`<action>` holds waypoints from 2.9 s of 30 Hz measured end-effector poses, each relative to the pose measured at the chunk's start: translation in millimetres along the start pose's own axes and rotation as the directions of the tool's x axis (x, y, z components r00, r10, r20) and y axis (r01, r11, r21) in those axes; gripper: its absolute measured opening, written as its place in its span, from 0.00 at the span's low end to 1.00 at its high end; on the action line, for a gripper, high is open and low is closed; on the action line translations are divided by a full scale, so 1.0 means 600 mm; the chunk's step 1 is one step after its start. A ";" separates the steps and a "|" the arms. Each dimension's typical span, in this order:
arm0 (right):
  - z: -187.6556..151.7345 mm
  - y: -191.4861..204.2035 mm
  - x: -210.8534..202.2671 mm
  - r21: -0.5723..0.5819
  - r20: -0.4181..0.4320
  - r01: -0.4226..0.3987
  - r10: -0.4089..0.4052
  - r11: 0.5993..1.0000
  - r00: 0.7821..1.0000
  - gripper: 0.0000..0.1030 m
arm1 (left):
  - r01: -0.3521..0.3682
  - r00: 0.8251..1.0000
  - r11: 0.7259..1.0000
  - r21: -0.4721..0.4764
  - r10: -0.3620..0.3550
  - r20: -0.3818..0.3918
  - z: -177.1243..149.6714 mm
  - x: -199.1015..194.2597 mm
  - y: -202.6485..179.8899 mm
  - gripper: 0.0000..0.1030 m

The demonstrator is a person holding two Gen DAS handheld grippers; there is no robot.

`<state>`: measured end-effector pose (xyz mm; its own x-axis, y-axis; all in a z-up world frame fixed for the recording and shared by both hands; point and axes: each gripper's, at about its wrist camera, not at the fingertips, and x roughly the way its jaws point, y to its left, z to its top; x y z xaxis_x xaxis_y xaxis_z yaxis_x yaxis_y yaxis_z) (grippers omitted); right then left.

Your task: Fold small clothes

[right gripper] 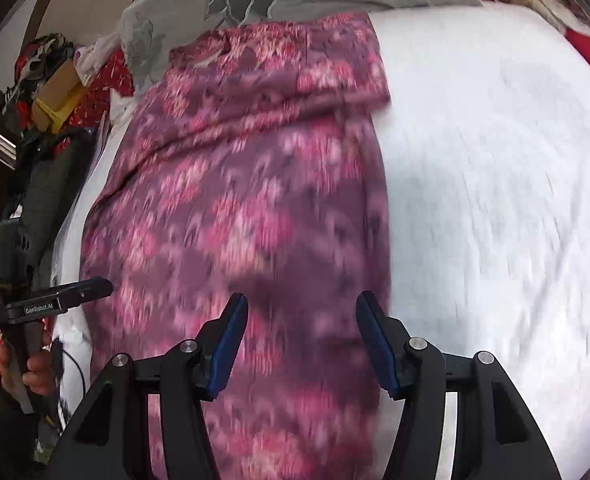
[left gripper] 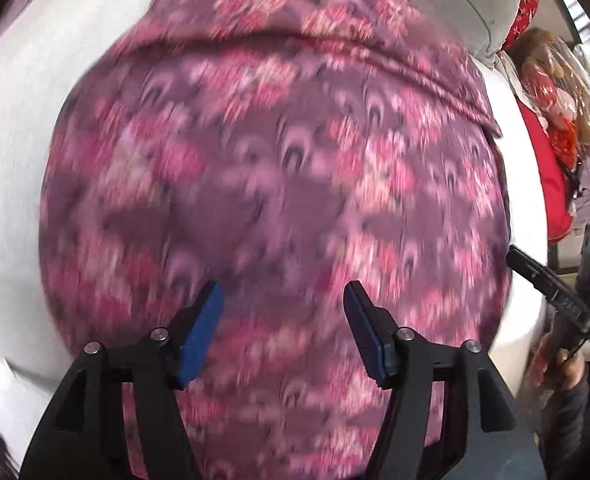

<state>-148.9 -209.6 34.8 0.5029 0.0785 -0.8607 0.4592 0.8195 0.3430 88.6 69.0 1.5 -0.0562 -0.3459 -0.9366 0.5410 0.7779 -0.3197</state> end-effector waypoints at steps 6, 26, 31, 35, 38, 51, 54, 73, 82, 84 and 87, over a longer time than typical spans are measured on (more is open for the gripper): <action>-0.099 -0.028 -0.039 0.033 -0.049 0.013 -0.011 0.999 0.999 0.62 | 0.142 0.990 0.981 -0.133 -0.141 0.017 -0.075 -0.063 0.094 0.60; -0.276 -0.135 0.049 0.384 0.076 -0.479 0.490 0.789 0.868 0.67 | 0.345 0.920 0.846 -0.406 -0.390 -0.030 -0.208 0.016 0.229 0.60; -0.269 -0.104 0.021 0.295 0.101 -0.510 0.504 0.808 0.858 0.16 | 0.329 0.937 0.881 -0.341 -0.350 0.001 -0.207 -0.007 0.211 0.24; -0.254 -0.066 -0.024 0.198 0.119 -0.530 0.517 0.824 0.848 0.11 | 0.430 0.900 0.845 -0.317 -0.428 0.081 -0.206 -0.041 0.205 0.04; -0.234 -0.039 -0.062 0.137 0.163 -0.560 0.539 0.817 0.826 0.10 | 0.477 0.879 0.831 -0.288 -0.453 0.148 -0.194 -0.069 0.197 0.03; -0.193 -0.039 -0.075 0.145 0.165 -0.519 0.497 0.842 0.852 0.09 | 0.311 0.950 0.915 -0.255 -0.296 0.098 -0.174 -0.073 0.212 0.18; -0.205 -0.052 -0.065 0.174 0.145 -0.500 0.480 0.848 0.865 0.09 | 0.283 0.959 0.915 -0.287 -0.279 0.055 -0.196 -0.046 0.230 0.49; -0.211 -0.030 -0.070 0.146 0.144 -0.483 0.464 0.863 0.874 0.09 | 0.511 0.859 0.818 -0.264 -0.494 0.135 -0.202 -0.076 0.193 0.08; -0.157 -0.007 -0.128 0.091 0.274 -0.527 0.488 0.845 0.829 0.08 | 0.599 0.795 0.778 -0.191 -0.548 0.261 -0.128 -0.152 0.162 0.08; -0.137 -0.009 -0.138 0.087 0.307 -0.542 0.496 0.836 0.813 0.08 | 0.603 0.789 0.776 -0.184 -0.547 0.279 -0.107 -0.158 0.158 0.08; -0.099 -0.015 -0.149 0.088 0.359 -0.571 0.509 0.816 0.783 0.08 | 0.616 0.775 0.766 -0.183 -0.547 0.316 -0.071 -0.164 0.162 0.08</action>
<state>-241.6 -189.9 86.4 0.8900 0.2744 -0.3642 0.1524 0.5738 0.8047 111.0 200.8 56.6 -0.0742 -0.8597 -0.5054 0.2265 0.4790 -0.8481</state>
